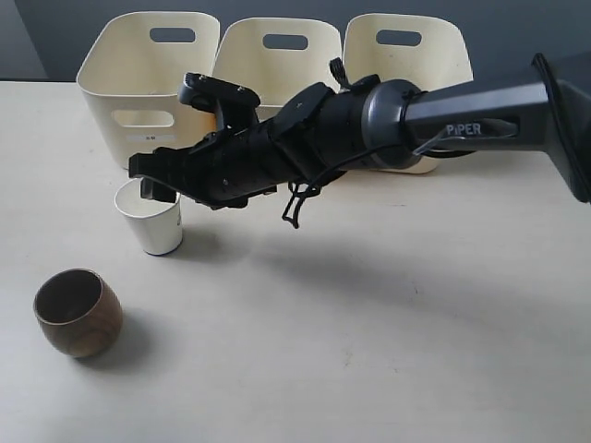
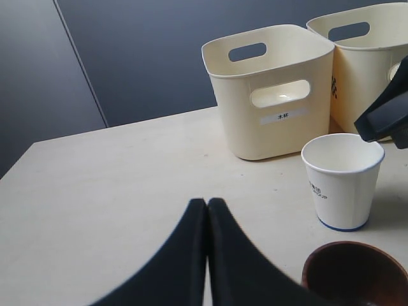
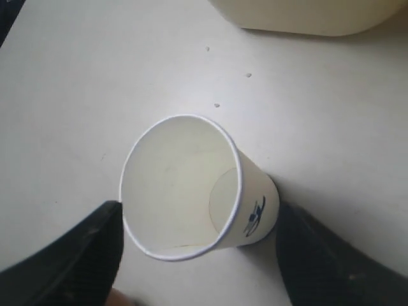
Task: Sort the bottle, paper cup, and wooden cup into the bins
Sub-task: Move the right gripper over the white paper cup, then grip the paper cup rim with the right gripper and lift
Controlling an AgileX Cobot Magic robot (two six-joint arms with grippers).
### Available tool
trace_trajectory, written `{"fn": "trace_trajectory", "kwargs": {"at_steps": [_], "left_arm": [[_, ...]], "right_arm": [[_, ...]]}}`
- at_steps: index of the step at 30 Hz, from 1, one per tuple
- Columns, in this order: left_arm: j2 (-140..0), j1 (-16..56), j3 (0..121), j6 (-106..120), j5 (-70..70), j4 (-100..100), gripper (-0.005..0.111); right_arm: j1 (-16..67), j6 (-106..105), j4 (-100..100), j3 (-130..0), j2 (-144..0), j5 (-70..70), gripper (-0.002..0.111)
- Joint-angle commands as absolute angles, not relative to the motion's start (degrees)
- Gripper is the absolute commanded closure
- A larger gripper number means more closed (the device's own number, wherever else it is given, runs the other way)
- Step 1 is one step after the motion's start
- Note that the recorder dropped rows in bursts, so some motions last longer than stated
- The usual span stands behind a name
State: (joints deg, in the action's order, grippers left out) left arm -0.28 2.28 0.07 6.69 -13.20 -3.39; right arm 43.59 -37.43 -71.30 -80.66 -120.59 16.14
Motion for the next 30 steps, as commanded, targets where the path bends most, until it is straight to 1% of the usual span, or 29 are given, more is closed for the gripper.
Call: {"fn": "trace_trajectory", "kwargs": {"at_steps": [1,22,30], "left_arm": [[0.00,2.47,0.00,6.58,-12.89,-3.72,0.107],[0.00,2.47,0.00,6.58,-12.89,-3.72,0.107],[0.00,2.47,0.00,6.58,-12.89,-3.72,0.107]], "right_arm": [[43.47,-37.53,-72.16,-81.09,-120.52,14.57,0.043],[43.47,-37.42,-72.65,-81.09,-120.60,12.54,0.043],[43.47,-37.51,-73.22,-82.36,-123.64,12.40,0.043]]}}
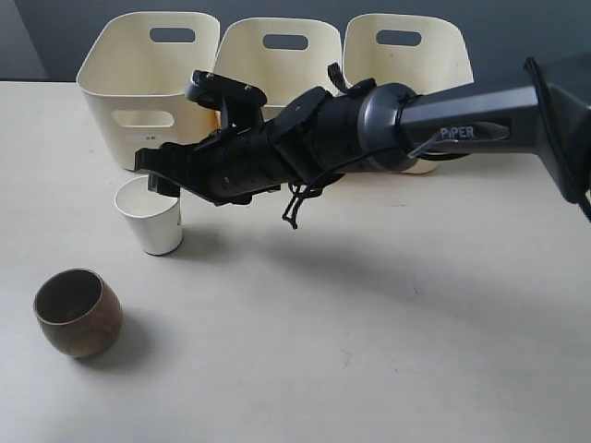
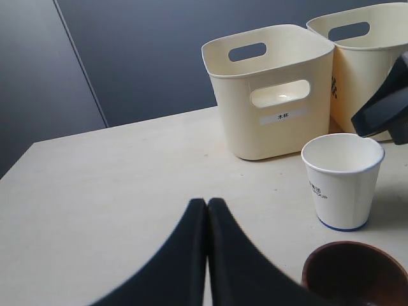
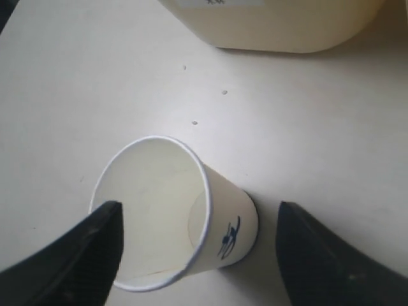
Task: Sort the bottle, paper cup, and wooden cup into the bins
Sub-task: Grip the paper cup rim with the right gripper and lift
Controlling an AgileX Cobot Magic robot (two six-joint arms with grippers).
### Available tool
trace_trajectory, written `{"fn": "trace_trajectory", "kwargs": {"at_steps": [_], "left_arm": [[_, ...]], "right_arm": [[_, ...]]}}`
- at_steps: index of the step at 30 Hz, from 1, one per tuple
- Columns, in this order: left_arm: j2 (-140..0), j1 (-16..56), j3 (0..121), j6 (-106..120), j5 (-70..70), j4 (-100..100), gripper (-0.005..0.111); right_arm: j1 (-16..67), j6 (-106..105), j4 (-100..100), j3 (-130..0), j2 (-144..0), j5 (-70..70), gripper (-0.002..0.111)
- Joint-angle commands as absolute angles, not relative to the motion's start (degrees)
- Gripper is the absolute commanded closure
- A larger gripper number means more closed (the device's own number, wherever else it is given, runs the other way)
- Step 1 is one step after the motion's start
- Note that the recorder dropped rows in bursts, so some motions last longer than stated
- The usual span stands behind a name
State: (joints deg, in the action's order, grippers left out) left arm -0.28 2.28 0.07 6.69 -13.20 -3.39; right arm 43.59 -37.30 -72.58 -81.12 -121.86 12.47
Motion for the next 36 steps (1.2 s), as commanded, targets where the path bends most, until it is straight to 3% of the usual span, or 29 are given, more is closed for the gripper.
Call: {"fn": "trace_trajectory", "kwargs": {"at_steps": [1,27,30,36], "left_arm": [[0.00,2.47,0.00,6.58,-12.89,-3.72,0.107],[0.00,2.47,0.00,6.58,-12.89,-3.72,0.107],[0.00,2.47,0.00,6.58,-12.89,-3.72,0.107],[0.00,2.47,0.00,6.58,-12.89,-3.72,0.107]], "right_arm": [[43.47,-37.51,-73.62,-82.77,-124.08,12.53,0.043],[43.47,-37.51,-75.06,-86.20,-127.90,14.05,0.044],[43.47,-37.51,-75.01,-86.83,-128.89,14.81,0.056],[43.47,-37.56,-75.13,-87.30,-128.93,16.47,0.108]]}}
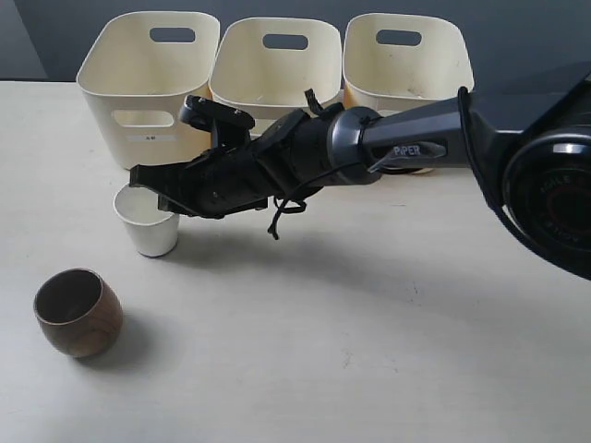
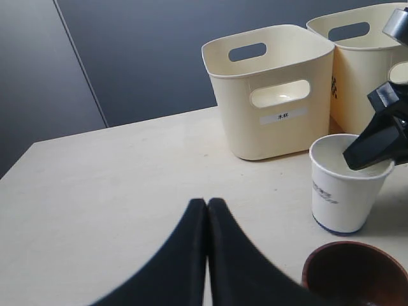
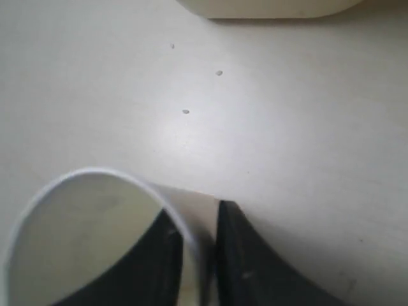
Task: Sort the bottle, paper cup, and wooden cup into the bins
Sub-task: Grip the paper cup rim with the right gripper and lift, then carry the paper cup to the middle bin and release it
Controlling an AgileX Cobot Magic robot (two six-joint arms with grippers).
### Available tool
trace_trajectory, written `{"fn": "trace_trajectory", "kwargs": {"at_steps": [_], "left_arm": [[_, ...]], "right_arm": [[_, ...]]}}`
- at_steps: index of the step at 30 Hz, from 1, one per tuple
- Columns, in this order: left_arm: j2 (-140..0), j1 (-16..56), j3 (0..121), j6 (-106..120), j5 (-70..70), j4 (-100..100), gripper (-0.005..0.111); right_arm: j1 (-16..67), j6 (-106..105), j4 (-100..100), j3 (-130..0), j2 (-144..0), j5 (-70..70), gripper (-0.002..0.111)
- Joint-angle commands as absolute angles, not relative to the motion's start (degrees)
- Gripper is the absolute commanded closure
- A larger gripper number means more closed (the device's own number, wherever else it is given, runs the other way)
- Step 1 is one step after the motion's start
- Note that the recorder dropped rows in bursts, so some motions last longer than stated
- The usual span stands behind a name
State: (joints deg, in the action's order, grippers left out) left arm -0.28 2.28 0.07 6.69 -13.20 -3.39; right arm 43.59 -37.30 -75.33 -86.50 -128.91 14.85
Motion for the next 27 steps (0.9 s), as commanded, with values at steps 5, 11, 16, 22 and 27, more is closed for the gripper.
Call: {"fn": "trace_trajectory", "kwargs": {"at_steps": [5,11,16,22,27], "left_arm": [[0.00,2.47,0.00,6.58,-12.89,-3.72,0.107],[0.00,2.47,0.00,6.58,-12.89,-3.72,0.107],[0.00,2.47,0.00,6.58,-12.89,-3.72,0.107],[0.00,2.47,0.00,6.58,-12.89,-3.72,0.107],[0.00,2.47,0.00,6.58,-12.89,-3.72,0.107]], "right_arm": [[43.47,-37.66,-72.79,-87.80,-128.30,18.48,0.108],[43.35,-37.94,-65.22,-87.80,-124.01,20.16,0.108],[43.35,-34.76,-51.78,-87.80,-114.39,19.42,0.108],[43.35,-17.50,-29.57,-87.80,-108.09,17.26,0.108],[41.11,2.12,-9.12,-87.80,-104.36,18.84,0.108]]}}
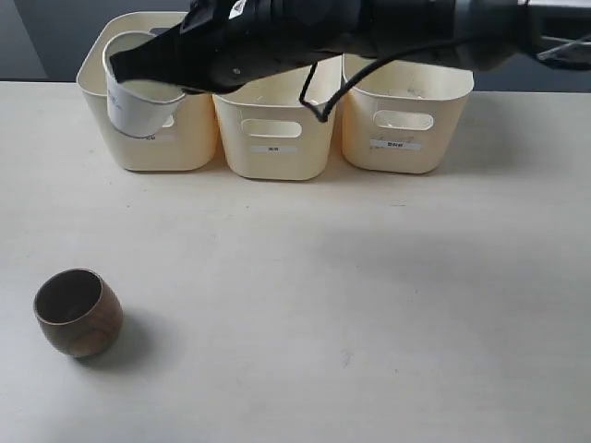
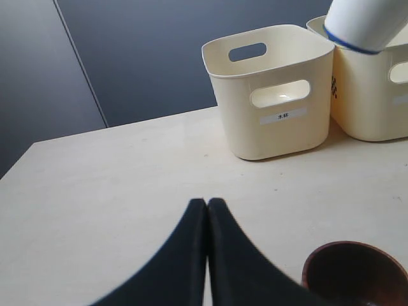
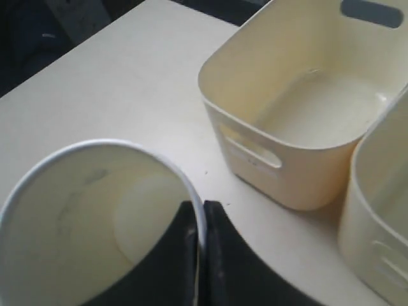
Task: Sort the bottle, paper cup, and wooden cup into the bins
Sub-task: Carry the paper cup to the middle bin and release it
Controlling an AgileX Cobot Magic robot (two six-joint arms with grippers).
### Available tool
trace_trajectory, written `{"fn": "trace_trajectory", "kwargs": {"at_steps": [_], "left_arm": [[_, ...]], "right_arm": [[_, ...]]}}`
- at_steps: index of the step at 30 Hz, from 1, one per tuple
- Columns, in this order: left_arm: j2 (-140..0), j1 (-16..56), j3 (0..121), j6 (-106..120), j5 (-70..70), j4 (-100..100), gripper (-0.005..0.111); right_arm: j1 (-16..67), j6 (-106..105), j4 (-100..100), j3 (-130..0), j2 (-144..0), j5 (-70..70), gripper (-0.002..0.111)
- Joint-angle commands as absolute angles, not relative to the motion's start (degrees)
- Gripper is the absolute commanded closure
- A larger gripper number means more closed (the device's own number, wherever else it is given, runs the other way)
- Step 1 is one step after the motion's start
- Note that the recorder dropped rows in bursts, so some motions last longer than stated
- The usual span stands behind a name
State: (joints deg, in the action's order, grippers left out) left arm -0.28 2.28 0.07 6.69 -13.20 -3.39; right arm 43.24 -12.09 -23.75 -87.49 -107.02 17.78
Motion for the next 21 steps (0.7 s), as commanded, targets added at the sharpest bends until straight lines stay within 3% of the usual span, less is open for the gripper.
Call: {"fn": "trace_trajectory", "kwargs": {"at_steps": [1,6,21], "left_arm": [[0.00,2.47,0.00,6.58,-12.89,-3.72,0.107],[0.00,2.47,0.00,6.58,-12.99,-3.72,0.107],[0.00,2.47,0.00,6.58,-12.99,-3.72,0.107]], "right_arm": [[40.46,4.97,-6.35,-87.80,-104.00,19.18,0.108],[36.29,16.03,1.64,-87.80,-103.22,20.39,0.108],[31.48,16.75,2.69,-87.80,-104.03,15.74,0.108]]}}
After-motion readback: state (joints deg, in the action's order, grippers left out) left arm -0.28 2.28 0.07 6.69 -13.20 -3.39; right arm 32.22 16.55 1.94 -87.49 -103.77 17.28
